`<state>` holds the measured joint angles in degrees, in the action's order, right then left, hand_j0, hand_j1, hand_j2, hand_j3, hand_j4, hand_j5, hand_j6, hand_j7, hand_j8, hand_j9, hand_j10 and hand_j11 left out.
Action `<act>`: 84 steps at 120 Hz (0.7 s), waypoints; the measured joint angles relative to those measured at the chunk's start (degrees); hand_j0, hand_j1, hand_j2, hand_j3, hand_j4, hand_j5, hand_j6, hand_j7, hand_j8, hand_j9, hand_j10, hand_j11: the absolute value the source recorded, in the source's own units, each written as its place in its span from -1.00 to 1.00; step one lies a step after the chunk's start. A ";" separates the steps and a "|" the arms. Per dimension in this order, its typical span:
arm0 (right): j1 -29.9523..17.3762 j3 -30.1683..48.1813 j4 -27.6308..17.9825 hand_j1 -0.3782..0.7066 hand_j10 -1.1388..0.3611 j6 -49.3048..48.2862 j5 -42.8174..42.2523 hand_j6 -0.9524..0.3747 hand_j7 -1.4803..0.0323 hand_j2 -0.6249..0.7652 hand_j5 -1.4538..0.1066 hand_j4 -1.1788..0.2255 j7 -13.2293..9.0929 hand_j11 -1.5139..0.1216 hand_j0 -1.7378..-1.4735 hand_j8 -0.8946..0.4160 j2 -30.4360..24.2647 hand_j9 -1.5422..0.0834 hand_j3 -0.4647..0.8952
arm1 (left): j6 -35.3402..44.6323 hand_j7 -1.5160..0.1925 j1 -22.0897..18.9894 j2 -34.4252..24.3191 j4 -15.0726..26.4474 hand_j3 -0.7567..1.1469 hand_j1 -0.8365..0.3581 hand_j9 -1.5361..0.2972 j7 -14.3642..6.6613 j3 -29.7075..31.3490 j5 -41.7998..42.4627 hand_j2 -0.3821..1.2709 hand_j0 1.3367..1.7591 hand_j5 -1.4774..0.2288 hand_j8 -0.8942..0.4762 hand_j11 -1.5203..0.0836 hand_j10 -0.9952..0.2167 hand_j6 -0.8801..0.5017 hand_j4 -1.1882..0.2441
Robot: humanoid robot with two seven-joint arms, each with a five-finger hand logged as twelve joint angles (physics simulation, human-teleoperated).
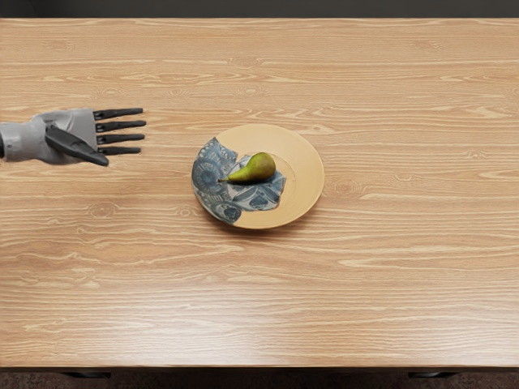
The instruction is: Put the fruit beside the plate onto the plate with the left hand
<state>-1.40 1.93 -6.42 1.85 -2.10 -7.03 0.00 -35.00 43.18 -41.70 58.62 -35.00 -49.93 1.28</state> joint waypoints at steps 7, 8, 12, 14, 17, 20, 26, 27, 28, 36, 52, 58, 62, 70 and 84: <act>0.00 0.00 0.00 -0.95 0.52 0.00 0.01 0.43 0.96 -0.10 0.86 0.68 0.00 0.85 -0.40 0.36 0.00 0.90 -0.32 | -0.01 0.77 -0.26 -1.23 -0.24 -0.20 0.98 0.67 0.00 -0.41 0.52 -0.54 0.52 0.73 0.31 0.89 0.64 0.27 0.66; 0.00 0.00 0.00 -0.95 0.52 0.00 0.01 0.43 0.96 -0.10 0.86 0.68 0.00 0.85 -0.40 0.36 0.00 0.90 -0.32 | -0.02 0.77 -0.31 -1.41 -0.28 -0.20 0.98 0.67 0.00 -0.45 0.57 -0.54 0.52 0.73 0.31 0.89 0.64 0.27 0.66; 0.00 0.00 0.00 -0.95 0.52 0.00 0.00 0.43 0.96 -0.10 0.86 0.68 0.00 0.85 -0.40 0.36 0.00 0.90 -0.32 | -0.02 0.77 -0.45 -2.15 -0.44 -0.20 0.98 0.67 0.00 -0.58 0.75 -0.54 0.52 0.73 0.31 0.89 0.64 0.28 0.66; 0.00 0.00 0.00 -0.95 0.52 0.00 0.00 0.43 0.96 -0.10 0.86 0.68 0.00 0.85 -0.40 0.36 0.00 0.90 -0.32 | -0.02 0.77 -0.47 -2.36 -0.52 -0.20 0.98 0.67 0.00 -0.64 0.81 -0.54 0.52 0.73 0.31 0.89 0.64 0.28 0.66; 0.00 0.00 0.00 -0.95 0.52 0.00 0.00 0.43 0.96 -0.10 0.86 0.68 0.00 0.85 -0.40 0.36 0.00 0.90 -0.32 | -0.02 0.77 -0.70 -2.62 -0.63 -0.20 0.98 0.67 0.00 -0.70 0.90 -0.54 0.52 0.73 0.31 0.89 0.64 0.28 0.66; -0.01 0.01 0.00 -0.95 0.52 0.00 -0.01 0.43 0.96 -0.10 0.86 0.68 0.00 0.85 -0.40 0.36 0.00 0.90 -0.32 | -0.03 0.77 -0.93 -2.78 -0.75 -0.20 0.98 0.67 0.00 -0.75 0.96 -0.54 0.52 0.73 0.31 0.89 0.64 0.28 0.66; -0.01 0.01 0.00 -0.95 0.52 0.00 -0.01 0.43 0.96 -0.10 0.86 0.68 0.00 0.85 -0.40 0.36 0.00 0.90 -0.32 | -0.03 0.77 -1.00 -3.45 -1.24 -0.20 0.98 0.67 0.00 -0.82 1.05 -0.54 0.52 0.73 0.31 0.89 0.64 0.28 0.66; -0.01 0.01 0.00 -0.95 0.52 0.00 -0.01 0.43 0.96 -0.10 0.86 0.68 0.00 0.85 -0.40 0.36 0.00 0.90 -0.32 | -0.03 0.77 -1.00 -3.51 -1.34 -0.20 0.98 0.67 0.00 -0.83 1.06 -0.54 0.52 0.73 0.31 0.89 0.64 0.28 0.66; -0.01 0.01 0.00 -0.95 0.52 0.00 -0.01 0.43 0.96 -0.10 0.86 0.68 0.00 0.85 -0.40 0.36 0.00 0.90 -0.32 | -0.03 0.77 -1.00 -3.53 -1.43 -0.20 0.98 0.67 0.00 -0.84 1.07 -0.54 0.52 0.73 0.31 0.89 0.64 0.28 0.66; -0.01 0.01 0.00 -0.95 0.52 0.00 -0.01 0.43 0.96 -0.10 0.86 0.68 0.00 0.85 -0.40 0.36 0.00 0.90 -0.32 | -0.04 0.77 -1.00 -3.85 -2.37 -0.20 0.98 0.68 0.00 -0.89 1.13 -0.54 0.52 0.73 0.31 0.89 0.64 0.28 0.66; 0.00 0.01 0.00 -0.95 0.52 0.00 -0.01 0.43 0.96 -0.10 0.86 0.68 0.00 0.85 -0.40 0.36 0.00 0.90 -0.32 | -0.04 0.77 -1.00 -4.71 -3.88 -0.20 0.98 0.68 0.00 -0.98 1.18 -0.54 0.52 0.73 0.31 0.90 0.64 0.28 0.66; 0.00 0.01 0.00 -0.95 0.52 0.00 -0.01 0.43 0.96 -0.10 0.86 0.68 0.00 0.85 -0.40 0.36 0.00 0.90 -0.32 | -0.04 0.77 -1.00 -4.85 -4.13 -0.20 0.98 0.68 0.00 -1.00 1.18 -0.54 0.52 0.73 0.31 0.90 0.64 0.28 0.66; 0.00 0.01 0.00 -0.95 0.52 0.00 -0.01 0.43 0.96 -0.10 0.86 0.68 0.00 0.85 -0.40 0.36 0.00 0.90 -0.32 | -0.04 0.77 -1.00 -4.80 -4.22 -0.20 0.98 0.68 0.00 -1.01 1.18 -0.54 0.52 0.73 0.31 0.90 0.65 0.28 0.66; -0.01 0.01 0.00 -0.95 0.52 0.00 -0.01 0.43 0.96 -0.10 0.86 0.68 0.00 0.85 -0.40 0.36 0.00 0.90 -0.32 | -0.04 0.77 -1.00 -4.80 -4.35 -0.20 0.98 0.68 0.00 -1.02 1.19 -0.54 0.52 0.73 0.31 0.90 0.65 0.28 0.66; -0.01 0.01 0.00 -0.95 0.52 0.00 -0.01 0.43 0.96 -0.10 0.86 0.68 0.00 0.85 -0.40 0.36 0.00 0.90 -0.32 | -0.04 0.77 -1.00 -4.84 -4.48 -0.20 0.98 0.68 0.00 -1.02 1.19 -0.54 0.52 0.73 0.31 0.90 0.65 0.28 0.66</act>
<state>-1.41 1.94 -6.42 1.85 -2.11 -7.03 0.00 -35.04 42.18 -46.53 54.14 -35.00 -50.95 2.47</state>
